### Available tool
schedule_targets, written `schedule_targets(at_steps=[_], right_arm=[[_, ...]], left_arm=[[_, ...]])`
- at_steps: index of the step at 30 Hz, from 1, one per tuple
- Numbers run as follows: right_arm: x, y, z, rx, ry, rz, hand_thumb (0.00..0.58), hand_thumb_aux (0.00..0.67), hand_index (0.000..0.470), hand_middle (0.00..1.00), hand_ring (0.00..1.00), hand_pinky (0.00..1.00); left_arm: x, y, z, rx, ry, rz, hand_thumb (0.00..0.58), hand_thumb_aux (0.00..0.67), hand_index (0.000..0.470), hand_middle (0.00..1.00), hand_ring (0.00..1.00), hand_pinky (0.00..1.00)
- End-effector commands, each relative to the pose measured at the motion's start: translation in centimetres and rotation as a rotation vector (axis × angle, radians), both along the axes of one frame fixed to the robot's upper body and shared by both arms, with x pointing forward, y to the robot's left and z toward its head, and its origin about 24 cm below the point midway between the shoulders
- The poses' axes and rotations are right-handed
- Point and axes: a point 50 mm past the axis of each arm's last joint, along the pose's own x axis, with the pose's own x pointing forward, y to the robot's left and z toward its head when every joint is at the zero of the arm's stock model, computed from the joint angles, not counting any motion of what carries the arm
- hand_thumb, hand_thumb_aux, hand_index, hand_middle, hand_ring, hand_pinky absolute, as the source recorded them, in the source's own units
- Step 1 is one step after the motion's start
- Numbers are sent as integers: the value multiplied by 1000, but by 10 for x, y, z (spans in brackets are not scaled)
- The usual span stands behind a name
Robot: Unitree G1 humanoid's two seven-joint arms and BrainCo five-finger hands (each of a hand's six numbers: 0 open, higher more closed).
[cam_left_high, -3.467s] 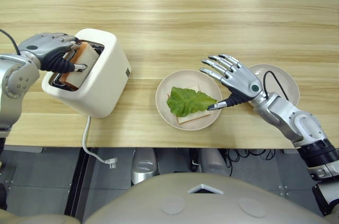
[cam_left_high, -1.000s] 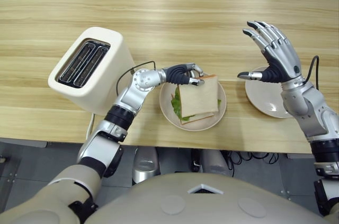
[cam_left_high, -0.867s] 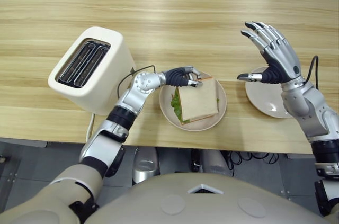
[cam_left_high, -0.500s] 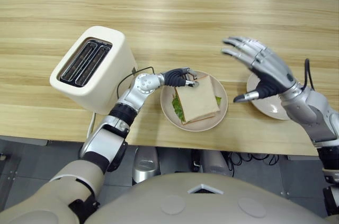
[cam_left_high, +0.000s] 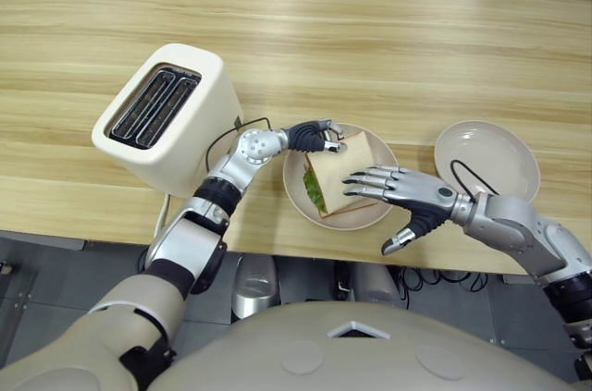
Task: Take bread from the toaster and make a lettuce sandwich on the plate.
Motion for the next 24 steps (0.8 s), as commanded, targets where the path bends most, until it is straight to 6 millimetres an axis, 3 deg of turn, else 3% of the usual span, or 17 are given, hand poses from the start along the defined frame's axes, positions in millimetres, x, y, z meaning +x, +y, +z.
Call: schedule_targets(at_steps=[1, 7, 14, 15, 16, 17, 18, 21, 24], right_arm=[[-1, -1, -17, -110, 2, 18, 0, 0, 0, 0, 0, 0], [-11, 2, -33, -211, 49, 73, 0, 0, 0, 0, 0, 0], [-16, 4, -37, -229, 84, 98, 0, 0, 0, 0, 0, 0], [-15, 4, -38, -231, 83, 99, 0, 0, 0, 0, 0, 0], [-15, 4, -38, -233, 82, 99, 0, 0, 0, 0, 0, 0], [-14, 4, -38, -233, 81, 99, 0, 0, 0, 0, 0, 0], [-13, 4, -38, -233, 77, 97, 0, 0, 0, 0, 0, 0], [-11, 5, -38, -223, 67, 92, 0, 0, 0, 0, 0, 0], [-8, 7, -34, -174, 54, 83, 0, 0, 0, 0, 0, 0]], left_arm=[[-1, 2, -5, 24, 12, -2, 580, 670, 460, 1000, 1000, 1000], [-1, 1, -7, 29, 17, 0, 580, 670, 460, 1000, 1000, 1000], [2, 4, -6, 54, -18, 19, 580, 670, 460, 1000, 1000, 1000], [6, 7, -2, 64, -53, 36, 560, 547, 375, 631, 631, 631], [10, 10, 3, 65, -95, 63, 508, 434, 298, 0, 0, 0], [16, 14, 12, 52, -149, 105, 508, 434, 298, 0, 0, 0], [24, 19, 24, 19, -214, 162, 0, 0, 0, 0, 0, 0], [43, 45, 86, -190, -551, 401, 0, 0, 0, 0, 0, 0], [34, 64, 131, -366, -780, 480, 0, 0, 0, 0, 0, 0]])
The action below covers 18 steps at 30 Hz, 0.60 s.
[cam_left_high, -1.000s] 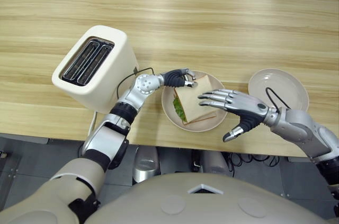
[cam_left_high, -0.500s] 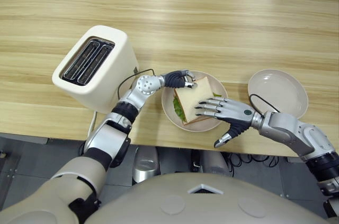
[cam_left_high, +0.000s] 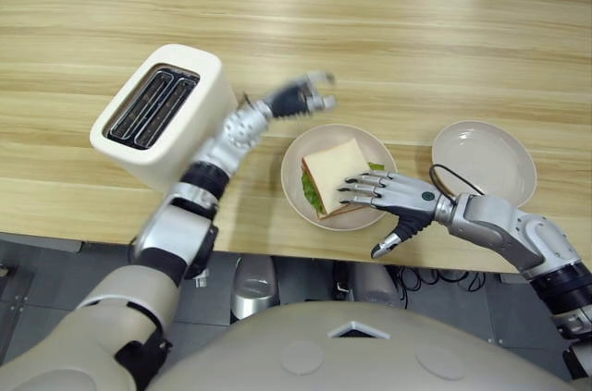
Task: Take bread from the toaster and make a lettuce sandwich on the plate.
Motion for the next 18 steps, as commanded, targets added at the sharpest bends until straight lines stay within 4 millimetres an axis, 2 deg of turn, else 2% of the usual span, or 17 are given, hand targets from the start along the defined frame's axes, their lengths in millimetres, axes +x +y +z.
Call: schedule_targets(at_steps=[1, 3, 5, 6, 7, 8, 9, 10, 11, 12, 16, 18], right_arm=[[-8, -2, -15, -18, 75, -1, 0, 0, 0, 0, 0, 0], [-3, 0, -4, 61, 21, -17, 0, 0, 0, 0, 0, 0], [1, 4, 13, 182, -16, -38, 0, 0, 0, 0, 0, 0], [2, 6, 25, 261, -26, -43, 0, 0, 0, 0, 0, 0], [1, 7, 37, 328, -35, -39, 87, 53, 36, 90, 90, 90], [0, 8, 48, 382, -37, -29, 337, 236, 162, 278, 278, 278], [-2, 8, 57, 419, -37, -18, 521, 457, 314, 576, 576, 576], [-3, 8, 65, 444, -39, -11, 580, 670, 460, 898, 898, 898], [-5, 7, 70, 456, -38, -6, 580, 670, 460, 976, 976, 976], [-6, 6, 74, 456, -42, -1, 580, 670, 460, 1000, 1000, 1000], [-11, 0, 82, 429, -29, -14, 580, 670, 460, 1000, 1000, 1000], [-14, -4, 74, 392, 43, -32, 580, 670, 460, 1000, 1000, 1000]], left_arm=[[-14, 19, 60, -180, -345, 58, 0, 0, 0, 0, 0, 0], [-23, 19, 66, -192, -363, 29, 0, 0, 0, 0, 0, 0], [-33, 15, 60, -209, -299, -37, 0, 0, 0, 0, 0, 0], [-40, 11, 55, -215, -256, -83, 0, 0, 0, 176, 176, 176], [-48, 8, 50, -212, -218, -130, 0, 0, 0, 1000, 1000, 1000], [-57, 5, 47, -210, -203, -186, 53, 32, 22, 1000, 1000, 1000], [-67, 3, 45, -202, -200, -230, 458, 363, 249, 1000, 1000, 1000], [-75, 3, 44, -195, -197, -256, 579, 638, 438, 1000, 1000, 1000], [-81, 3, 43, -196, -180, -276, 580, 670, 460, 1000, 1000, 1000], [-86, 3, 40, -199, -150, -292, 580, 670, 460, 1000, 1000, 1000], [-110, 3, 17, -163, 77, -441, 580, 670, 460, 1000, 1000, 1000], [-123, 6, 2, -126, 205, -509, 580, 670, 460, 1000, 1000, 1000]])
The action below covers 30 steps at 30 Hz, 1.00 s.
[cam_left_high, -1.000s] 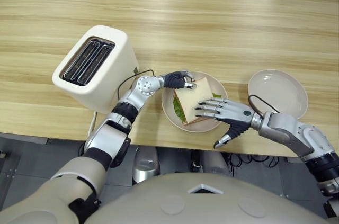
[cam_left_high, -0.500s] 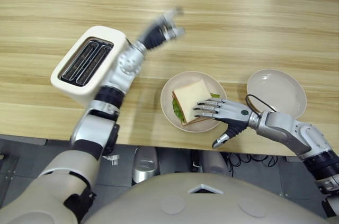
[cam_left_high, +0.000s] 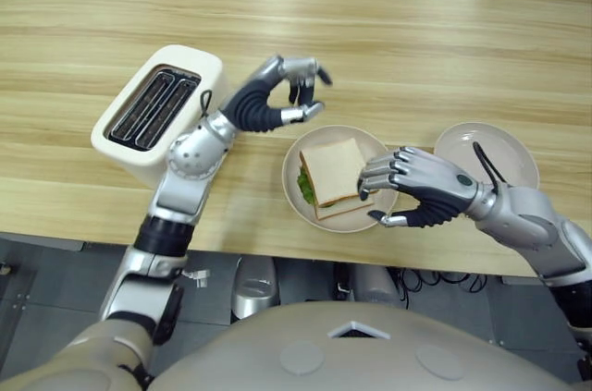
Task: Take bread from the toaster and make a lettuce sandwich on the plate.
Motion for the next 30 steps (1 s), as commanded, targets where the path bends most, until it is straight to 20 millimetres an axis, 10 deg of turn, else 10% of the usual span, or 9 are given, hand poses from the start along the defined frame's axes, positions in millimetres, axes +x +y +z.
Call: schedule_targets(at_steps=[1, 9, 30], right_arm=[[-6, -8, -12, -82, 128, -8, 580, 670, 460, 1000, 1000, 1000], [-22, -12, -85, -329, 358, -89, 580, 670, 460, 1000, 1000, 1000], [-15, 8, -123, -342, 388, -224, 580, 670, 460, 1000, 1000, 1000]], left_arm=[[-24, 2, -29, 115, 223, -165, 580, 670, 460, 1000, 1000, 1000], [-80, 24, -87, 423, 608, -315, 580, 670, 460, 1000, 1000, 1000], [-56, 25, -144, 580, 705, -46, 580, 670, 460, 1000, 1000, 1000]])
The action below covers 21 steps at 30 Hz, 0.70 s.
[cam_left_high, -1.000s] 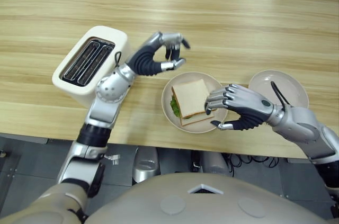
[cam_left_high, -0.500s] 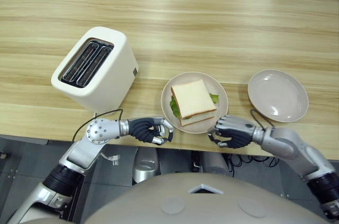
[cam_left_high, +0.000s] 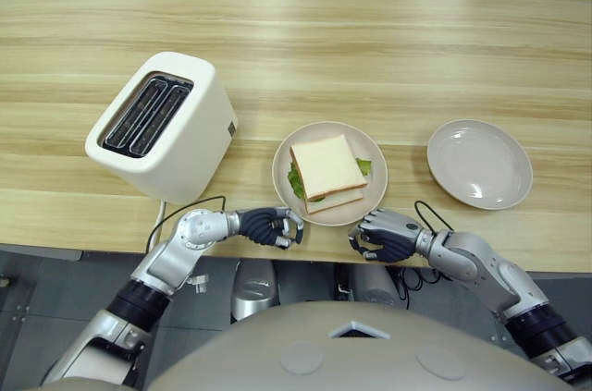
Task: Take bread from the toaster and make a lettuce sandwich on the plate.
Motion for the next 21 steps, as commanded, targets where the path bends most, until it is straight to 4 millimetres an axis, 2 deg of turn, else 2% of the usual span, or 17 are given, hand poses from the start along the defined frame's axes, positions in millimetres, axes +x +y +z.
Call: schedule_targets(at_steps=[1, 8, 14, 21], right_arm=[[10, -2, -7, -36, -17, -52, 580, 670, 460, 1000, 1000, 1000], [41, 15, -11, -102, -103, -53, 580, 670, 460, 1000, 1000, 1000], [68, 21, -15, -124, -86, -87, 580, 670, 460, 1000, 1000, 1000], [119, 24, -14, -213, -117, -111, 580, 670, 460, 1000, 1000, 1000]], left_arm=[[12, 5, -13, 77, -6, 103, 580, 670, 460, 1000, 1000, 1000], [38, -1, -21, 38, -10, 246, 580, 670, 460, 1000, 1000, 1000], [59, -9, -27, 98, -38, 273, 580, 670, 460, 1000, 1000, 1000], [86, -19, -31, 148, -65, 323, 580, 670, 460, 1000, 1000, 1000]])
